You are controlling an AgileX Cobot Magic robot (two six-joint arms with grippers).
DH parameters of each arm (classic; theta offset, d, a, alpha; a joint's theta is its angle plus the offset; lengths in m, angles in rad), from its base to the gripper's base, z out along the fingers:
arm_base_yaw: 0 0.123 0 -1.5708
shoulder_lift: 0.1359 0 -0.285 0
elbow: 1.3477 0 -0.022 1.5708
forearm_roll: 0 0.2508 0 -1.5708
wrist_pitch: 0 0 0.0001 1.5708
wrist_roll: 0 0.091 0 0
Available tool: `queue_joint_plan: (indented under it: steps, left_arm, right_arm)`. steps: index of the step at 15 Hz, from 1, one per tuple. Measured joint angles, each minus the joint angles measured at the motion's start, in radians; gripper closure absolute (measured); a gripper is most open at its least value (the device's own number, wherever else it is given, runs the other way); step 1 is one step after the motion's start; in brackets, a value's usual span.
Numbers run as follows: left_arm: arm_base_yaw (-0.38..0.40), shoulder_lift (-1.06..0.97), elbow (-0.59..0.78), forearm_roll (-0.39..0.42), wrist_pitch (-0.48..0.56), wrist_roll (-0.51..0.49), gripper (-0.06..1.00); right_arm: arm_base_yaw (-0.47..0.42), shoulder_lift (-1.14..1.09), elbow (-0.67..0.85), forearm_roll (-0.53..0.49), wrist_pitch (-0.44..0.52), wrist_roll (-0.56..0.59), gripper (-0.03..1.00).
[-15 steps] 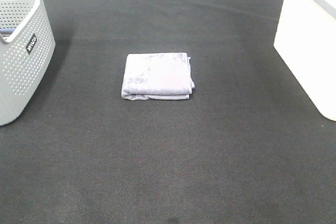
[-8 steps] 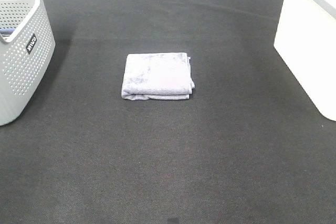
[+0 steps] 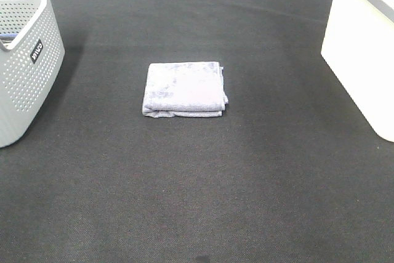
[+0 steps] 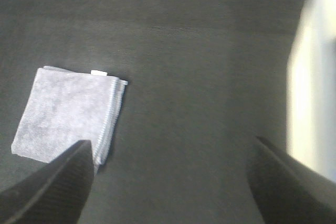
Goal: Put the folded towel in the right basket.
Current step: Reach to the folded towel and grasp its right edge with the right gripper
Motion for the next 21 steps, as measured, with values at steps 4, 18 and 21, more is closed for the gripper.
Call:
queue_joint_plan:
  steps: [4, 18, 21]
  left_arm:
    - [0.0, 0.0, 0.0, 0.0, 0.0, 0.0, -0.03]
    - [0.0, 0.0, 0.0, 0.0, 0.0, 0.0, -0.03]
    - [0.0, 0.0, 0.0, 0.0, 0.0, 0.0, -0.03]
  right_arm:
    - [0.121, 0.212, -0.141, 0.035, 0.004, 0.008, 0.21]
    - [0.139, 0.757, -0.468, 0.303, 0.25, 0.037, 0.28]
    - [0.145, 0.792, -0.475, 0.308, 0.25, 0.037, 0.28]
